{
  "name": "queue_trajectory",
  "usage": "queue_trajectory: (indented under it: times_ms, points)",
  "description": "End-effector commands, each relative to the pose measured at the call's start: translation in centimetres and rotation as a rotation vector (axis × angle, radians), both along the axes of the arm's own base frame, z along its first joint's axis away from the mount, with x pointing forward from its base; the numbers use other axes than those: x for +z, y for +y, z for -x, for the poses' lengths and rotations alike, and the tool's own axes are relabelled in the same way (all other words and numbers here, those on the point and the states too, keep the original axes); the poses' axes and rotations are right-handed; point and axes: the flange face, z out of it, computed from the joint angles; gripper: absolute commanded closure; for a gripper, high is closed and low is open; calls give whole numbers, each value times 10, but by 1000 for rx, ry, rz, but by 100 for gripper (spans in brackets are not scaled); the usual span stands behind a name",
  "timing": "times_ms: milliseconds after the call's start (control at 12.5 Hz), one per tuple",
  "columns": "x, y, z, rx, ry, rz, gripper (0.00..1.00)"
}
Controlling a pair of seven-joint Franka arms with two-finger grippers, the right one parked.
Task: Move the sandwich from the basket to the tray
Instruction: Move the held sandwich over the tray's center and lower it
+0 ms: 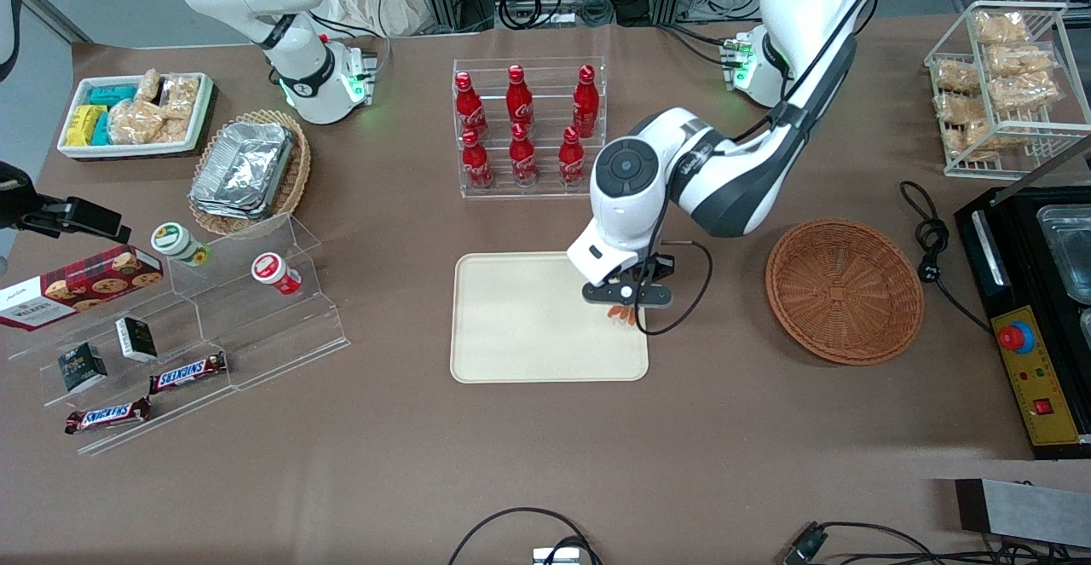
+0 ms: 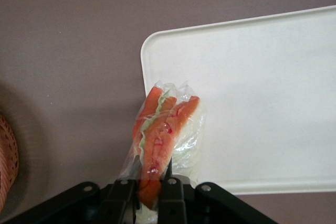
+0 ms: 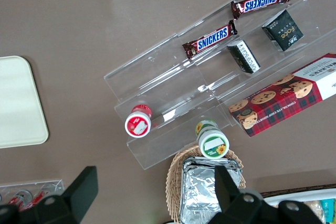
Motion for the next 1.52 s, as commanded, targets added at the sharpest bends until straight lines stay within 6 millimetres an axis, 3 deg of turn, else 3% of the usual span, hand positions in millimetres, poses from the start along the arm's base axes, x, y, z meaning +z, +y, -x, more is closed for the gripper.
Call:
queue_trajectory:
  times_ms: [0, 559, 1436]
  points:
    - [-10, -20, -16, 12, -14, 11, 100]
    - [-44, -42, -16, 47, -22, 9, 100]
    - [-102, -50, -10, 45, -29, -32, 97]
